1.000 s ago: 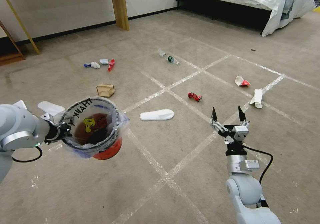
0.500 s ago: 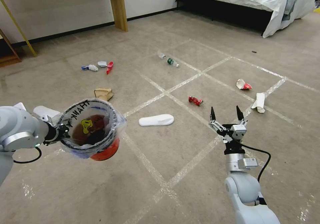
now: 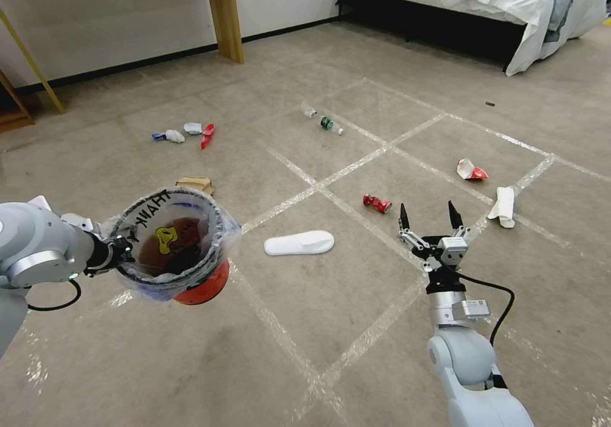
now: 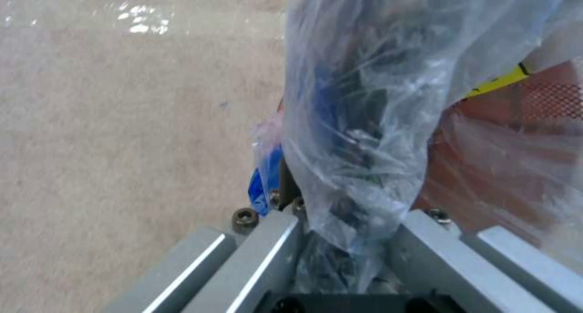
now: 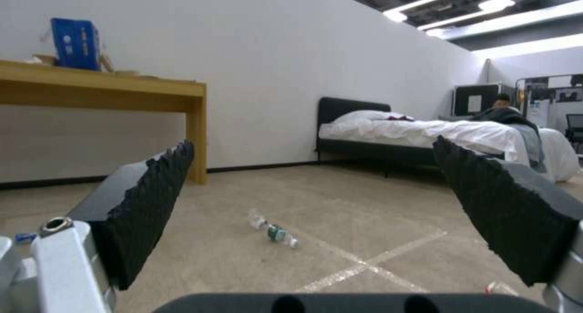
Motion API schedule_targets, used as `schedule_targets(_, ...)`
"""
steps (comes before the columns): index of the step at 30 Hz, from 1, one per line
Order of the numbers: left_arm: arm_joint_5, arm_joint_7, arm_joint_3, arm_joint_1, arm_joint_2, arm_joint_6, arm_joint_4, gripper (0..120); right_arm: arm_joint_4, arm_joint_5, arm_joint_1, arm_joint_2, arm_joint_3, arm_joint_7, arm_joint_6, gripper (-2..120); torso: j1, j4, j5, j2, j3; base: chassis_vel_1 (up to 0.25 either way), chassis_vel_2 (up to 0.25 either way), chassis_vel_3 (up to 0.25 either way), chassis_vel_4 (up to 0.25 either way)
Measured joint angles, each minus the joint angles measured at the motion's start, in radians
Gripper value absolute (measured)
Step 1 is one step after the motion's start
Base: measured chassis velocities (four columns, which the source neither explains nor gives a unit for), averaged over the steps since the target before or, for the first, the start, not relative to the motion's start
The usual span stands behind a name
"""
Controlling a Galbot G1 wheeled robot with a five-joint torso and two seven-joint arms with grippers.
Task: Pick up the trash bin and place the garbage on the floor into it.
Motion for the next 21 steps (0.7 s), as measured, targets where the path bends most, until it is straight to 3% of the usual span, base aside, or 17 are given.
schedule_targets(21,-0.001,0.002,0.003,-0.012,-0.002,0.001,0.016,0,-0.006,-0.002,0.001,-0.001,-0.003,-0.006,0.000,100,0.000,0.0002,-0.0001,0.000,0.000,-0.143,0.147,0.148,-0.148)
